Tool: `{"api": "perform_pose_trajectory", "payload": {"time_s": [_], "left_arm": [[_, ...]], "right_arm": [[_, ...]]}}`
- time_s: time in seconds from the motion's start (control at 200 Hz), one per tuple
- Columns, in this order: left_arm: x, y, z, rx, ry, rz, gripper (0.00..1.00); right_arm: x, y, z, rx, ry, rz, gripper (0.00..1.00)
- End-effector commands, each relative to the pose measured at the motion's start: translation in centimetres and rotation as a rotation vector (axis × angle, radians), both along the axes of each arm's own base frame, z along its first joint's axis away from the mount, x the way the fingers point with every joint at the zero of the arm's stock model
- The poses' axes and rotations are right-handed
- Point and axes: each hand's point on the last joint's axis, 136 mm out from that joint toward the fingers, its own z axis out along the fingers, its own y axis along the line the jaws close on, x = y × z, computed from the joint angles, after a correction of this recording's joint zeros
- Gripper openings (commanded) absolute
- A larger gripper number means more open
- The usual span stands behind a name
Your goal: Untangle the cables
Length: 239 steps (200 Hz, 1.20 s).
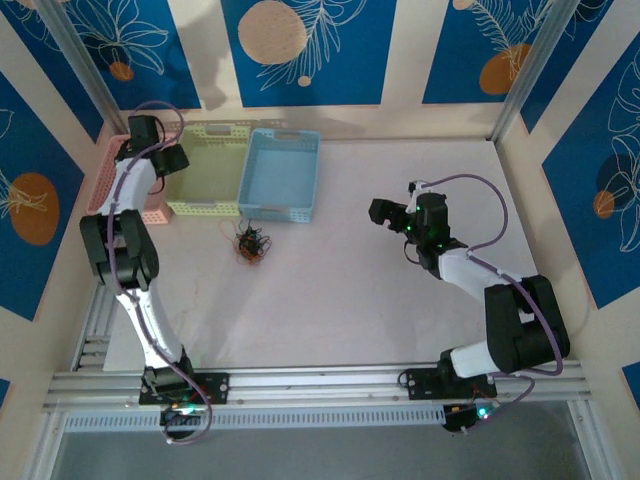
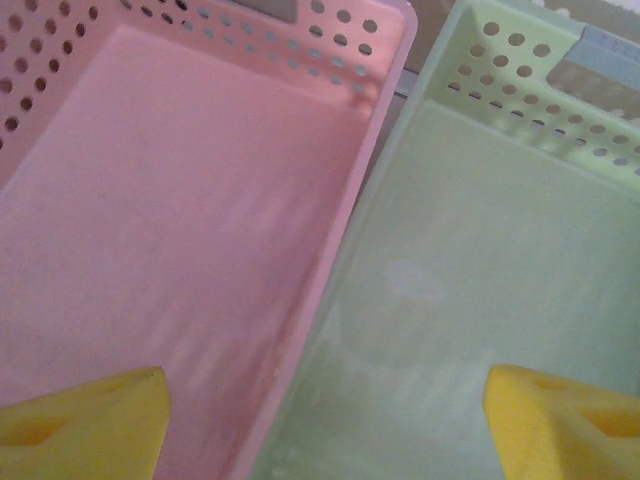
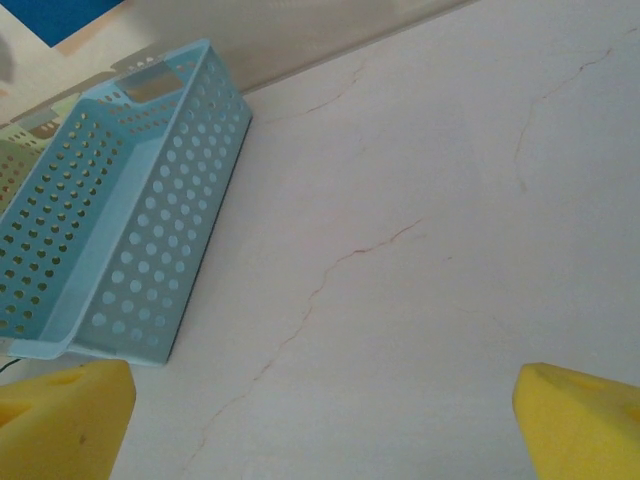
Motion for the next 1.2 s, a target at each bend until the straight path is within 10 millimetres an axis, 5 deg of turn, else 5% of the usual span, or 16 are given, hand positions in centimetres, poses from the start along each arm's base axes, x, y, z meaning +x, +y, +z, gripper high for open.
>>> {"api": "perform_pose_trajectory", "payload": {"time_s": [0.0, 0.345, 0.595, 0.875, 1.19], "left_arm": [[-0.7, 0.2, -3.9, -0.005, 0.164, -0.088, 0.81], [1.7, -1.0, -6.1, -0.053, 0.200, -0.182, 0.67], [1.9, -3.0, -6.5, -0.070, 0.206, -0.224, 0.33], [1.6, -10.2, -6.2, -0.042, 0.226, -0.332, 0.06], [0.1, -20.8, -4.1, -0.011, 0.216, -0.421, 0.01]], "right_arm": [[0.7, 0.3, 1.2, 0.030, -0.019, 0.006, 0.97], [0.8, 0.7, 1.0, 0.033, -0.010, 0.030, 0.97], [0.8, 0.8, 1.0, 0.032, -0.009, 0.031, 0.96], [0.8, 0.7, 0.9, 0.036, -0.003, 0.029, 0.96], [0.8, 0.7, 0.5, 0.041, 0.010, 0.026, 0.96]]}}
